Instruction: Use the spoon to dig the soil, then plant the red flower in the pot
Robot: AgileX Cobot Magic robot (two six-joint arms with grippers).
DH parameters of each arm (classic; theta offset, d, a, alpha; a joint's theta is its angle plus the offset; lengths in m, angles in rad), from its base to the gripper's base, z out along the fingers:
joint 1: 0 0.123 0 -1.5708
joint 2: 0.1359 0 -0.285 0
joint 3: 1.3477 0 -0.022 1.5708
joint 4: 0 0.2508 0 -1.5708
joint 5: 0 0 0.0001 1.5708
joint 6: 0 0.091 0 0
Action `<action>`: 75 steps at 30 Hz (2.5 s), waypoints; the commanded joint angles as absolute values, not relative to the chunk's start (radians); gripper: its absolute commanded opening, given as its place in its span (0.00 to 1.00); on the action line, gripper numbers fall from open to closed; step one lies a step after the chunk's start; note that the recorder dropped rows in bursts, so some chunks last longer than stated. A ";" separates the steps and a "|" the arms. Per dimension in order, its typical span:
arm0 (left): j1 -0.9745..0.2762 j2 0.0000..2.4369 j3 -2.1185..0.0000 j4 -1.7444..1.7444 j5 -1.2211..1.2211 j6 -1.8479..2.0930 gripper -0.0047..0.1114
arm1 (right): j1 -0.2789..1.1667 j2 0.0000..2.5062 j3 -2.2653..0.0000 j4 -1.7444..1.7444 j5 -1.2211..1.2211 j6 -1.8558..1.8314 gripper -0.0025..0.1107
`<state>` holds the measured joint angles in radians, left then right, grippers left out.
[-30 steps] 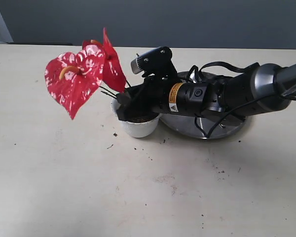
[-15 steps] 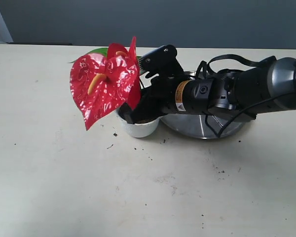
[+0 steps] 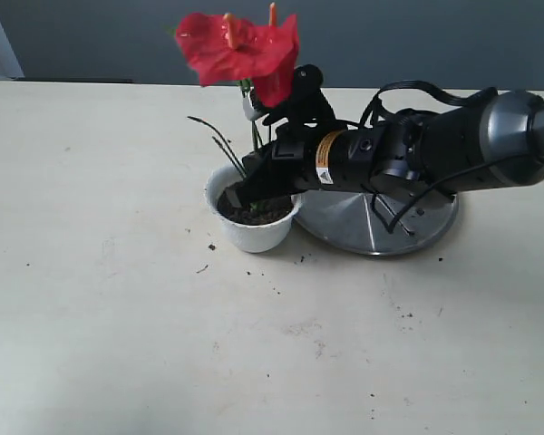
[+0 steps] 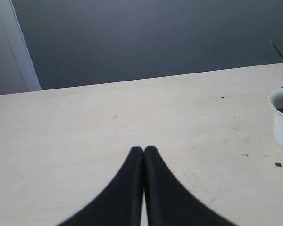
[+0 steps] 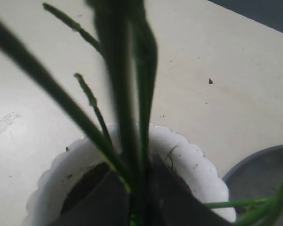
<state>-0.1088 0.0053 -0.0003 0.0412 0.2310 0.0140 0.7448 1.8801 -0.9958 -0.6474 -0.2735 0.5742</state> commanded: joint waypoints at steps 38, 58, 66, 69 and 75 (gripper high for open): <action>-0.112 0.000 0.000 0.043 0.232 0.010 0.04 | 0.747 1.990 -0.937 -0.641 -0.259 0.584 0.31; -0.112 0.000 0.000 0.043 0.232 0.010 0.04 | 0.747 1.755 -0.937 -0.639 -0.100 0.584 0.48; -0.112 0.000 0.000 0.043 0.232 0.010 0.04 | 0.747 1.681 -0.937 -0.648 -0.011 0.584 0.48; -0.112 0.000 0.000 0.043 0.232 0.010 0.04 | 0.747 1.659 -0.937 -0.648 0.037 0.580 0.48; -0.112 0.000 0.000 0.043 0.232 0.010 0.04 | 0.747 1.590 -0.937 -0.652 0.072 0.577 0.48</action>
